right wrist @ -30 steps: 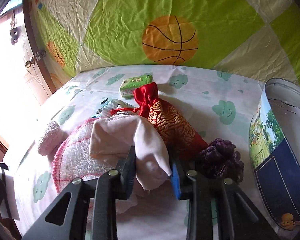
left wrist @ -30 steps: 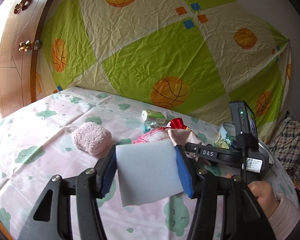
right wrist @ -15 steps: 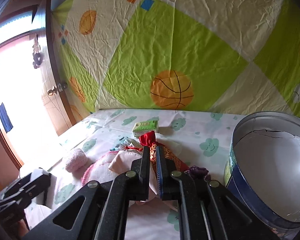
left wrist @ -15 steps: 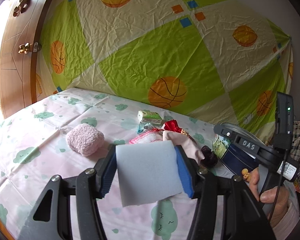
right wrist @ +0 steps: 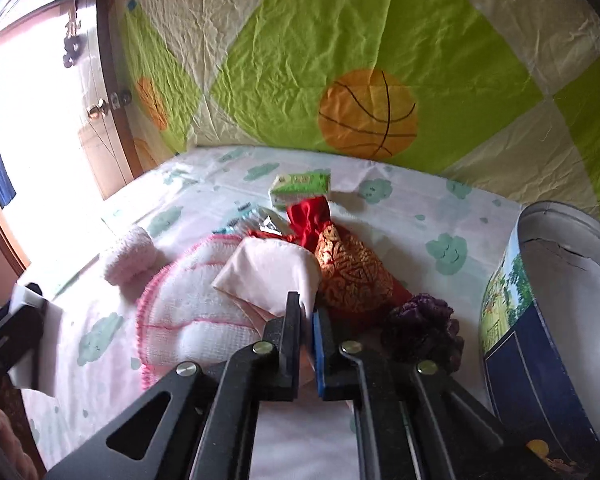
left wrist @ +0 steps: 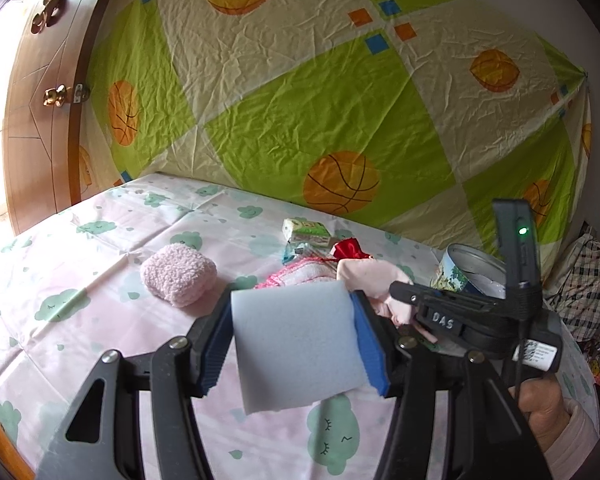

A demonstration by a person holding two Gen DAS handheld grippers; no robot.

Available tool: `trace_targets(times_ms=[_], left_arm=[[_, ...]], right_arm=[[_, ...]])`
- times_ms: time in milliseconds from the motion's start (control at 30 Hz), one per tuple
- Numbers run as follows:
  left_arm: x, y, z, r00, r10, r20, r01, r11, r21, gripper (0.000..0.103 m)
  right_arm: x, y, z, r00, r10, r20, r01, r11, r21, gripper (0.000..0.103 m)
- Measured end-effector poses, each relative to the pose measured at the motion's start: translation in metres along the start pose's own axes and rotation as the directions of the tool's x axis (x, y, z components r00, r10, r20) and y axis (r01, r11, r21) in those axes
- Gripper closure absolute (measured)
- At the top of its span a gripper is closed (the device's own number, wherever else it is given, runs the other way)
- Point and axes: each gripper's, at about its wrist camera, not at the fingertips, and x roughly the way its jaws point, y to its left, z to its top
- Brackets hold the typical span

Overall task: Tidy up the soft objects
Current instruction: 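Carry the sponge and pink cloth into the blue tin and open both tools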

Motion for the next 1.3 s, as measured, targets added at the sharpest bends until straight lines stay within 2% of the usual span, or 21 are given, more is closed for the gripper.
trace_targets(times_ms=[133, 233, 333, 500, 600, 700, 900, 1133, 1300], left_arm=[[0.000, -0.002, 0.000, 1.000, -0.003, 0.003, 0.003, 1.000, -0.007, 0.046], [0.000, -0.008, 0.004, 1.000, -0.002, 0.006, 0.002, 1.000, 0.000, 0.046], [0.000, -0.017, 0.008, 1.000, -0.005, 0.017, 0.005, 1.000, 0.015, 0.046], [0.005, -0.041, 0.015, 0.999, -0.036, 0.027, 0.035, 0.998, 0.043, 0.046], [0.010, -0.061, 0.017, 0.997, -0.064, 0.034, 0.061, 0.996, 0.066, 0.046], [0.017, -0.085, 0.020, 0.995, -0.094, 0.037, 0.090, 0.991, 0.097, 0.046], [0.030, -0.130, 0.027, 0.984, -0.171, 0.040, 0.165, 0.979, 0.122, 0.046], [0.049, -0.181, 0.030, 0.971, -0.239, 0.030, 0.232, 0.960, 0.160, 0.046], [0.069, -0.214, 0.026, 0.965, -0.262, 0.003, 0.258, 0.950, 0.178, 0.046]], right_arm=[[-0.052, -0.012, 0.012, 0.981, 0.105, 0.162, -0.116, 0.991, 0.060, 0.098], [-0.078, -0.024, 0.019, 0.960, 0.150, 0.236, -0.177, 0.979, 0.096, 0.098], [-0.100, -0.038, 0.022, 0.948, 0.122, 0.293, -0.161, 0.980, 0.114, 0.098], [-0.131, -0.077, 0.016, 0.934, -0.003, 0.357, -0.062, 0.983, 0.171, 0.098], [-0.141, -0.109, 0.013, 0.928, -0.066, 0.366, -0.016, 0.976, 0.216, 0.098], [-0.148, -0.137, 0.011, 0.927, -0.082, 0.366, -0.018, 0.965, 0.262, 0.098], [-0.163, -0.166, 0.003, 0.915, -0.155, 0.372, 0.057, 0.963, 0.263, 0.098], [-0.171, -0.203, -0.005, 0.904, -0.254, 0.345, 0.147, 0.940, 0.306, 0.098], [-0.171, -0.235, -0.013, 0.894, -0.337, 0.294, 0.222, 0.905, 0.363, 0.098]])
